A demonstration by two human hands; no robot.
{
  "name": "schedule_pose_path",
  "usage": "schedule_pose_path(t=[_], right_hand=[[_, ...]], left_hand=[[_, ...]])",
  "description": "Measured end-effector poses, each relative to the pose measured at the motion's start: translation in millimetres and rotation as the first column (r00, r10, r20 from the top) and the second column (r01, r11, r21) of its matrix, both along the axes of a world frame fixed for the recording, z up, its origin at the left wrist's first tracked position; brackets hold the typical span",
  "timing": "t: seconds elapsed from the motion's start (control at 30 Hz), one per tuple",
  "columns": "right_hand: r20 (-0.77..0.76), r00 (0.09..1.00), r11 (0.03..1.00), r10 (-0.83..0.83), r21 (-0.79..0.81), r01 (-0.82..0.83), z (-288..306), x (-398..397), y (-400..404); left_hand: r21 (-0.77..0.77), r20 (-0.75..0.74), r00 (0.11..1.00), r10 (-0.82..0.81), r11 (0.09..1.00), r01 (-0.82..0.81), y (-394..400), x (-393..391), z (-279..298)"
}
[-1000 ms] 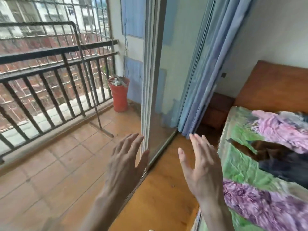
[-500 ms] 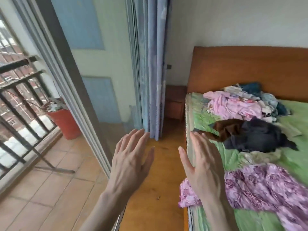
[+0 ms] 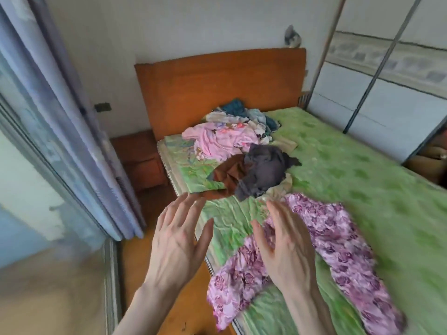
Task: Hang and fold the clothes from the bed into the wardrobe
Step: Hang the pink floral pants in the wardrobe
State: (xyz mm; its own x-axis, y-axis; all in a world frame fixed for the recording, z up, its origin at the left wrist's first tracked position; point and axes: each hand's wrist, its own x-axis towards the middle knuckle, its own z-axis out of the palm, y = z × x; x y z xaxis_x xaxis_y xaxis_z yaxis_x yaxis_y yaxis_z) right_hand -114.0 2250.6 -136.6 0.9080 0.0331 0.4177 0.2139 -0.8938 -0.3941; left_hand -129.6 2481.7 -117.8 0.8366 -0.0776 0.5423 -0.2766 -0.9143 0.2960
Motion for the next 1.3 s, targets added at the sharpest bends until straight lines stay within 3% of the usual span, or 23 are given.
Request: schedule_pose_path(t=[0.33,0.5,0.7,0.93,1.3], right_hand=[[-0.06,0.951,0.953,-0.302,-0.033,0.301,7.7,65.5,-9.1],[-0.158,0.881,0.895,-0.446,-0.111,0.433,7.6,70.1,-44.4],[-0.152,0.821,0.835,-0.551,-0.115,0.539,-0.8,89.6,-95.8],[-0.135,0.812,0.823,-0.567,-0.077,0.562,-22.9,140.7,-176.8],[-0.384,0.73,0.817,-0.565,-0.137,0.56,-126.5,260.3,-268.2]], left_hand=[[0.001,-0.017,0.949,-0.314,0.95,0.314,-7.9,146.8,-15.8],[-0.048,-0.055,0.892,-0.449,0.893,0.447,-50.2,196.3,-39.0],[-0.079,-0.06,0.802,-0.595,0.804,0.59,-128.5,243.3,-58.0],[-0.028,-0.077,0.781,-0.62,0.784,0.62,-202.3,311.4,-79.6],[-0.129,-0.251,0.744,-0.619,0.783,0.608,-293.8,439.9,-182.9]])
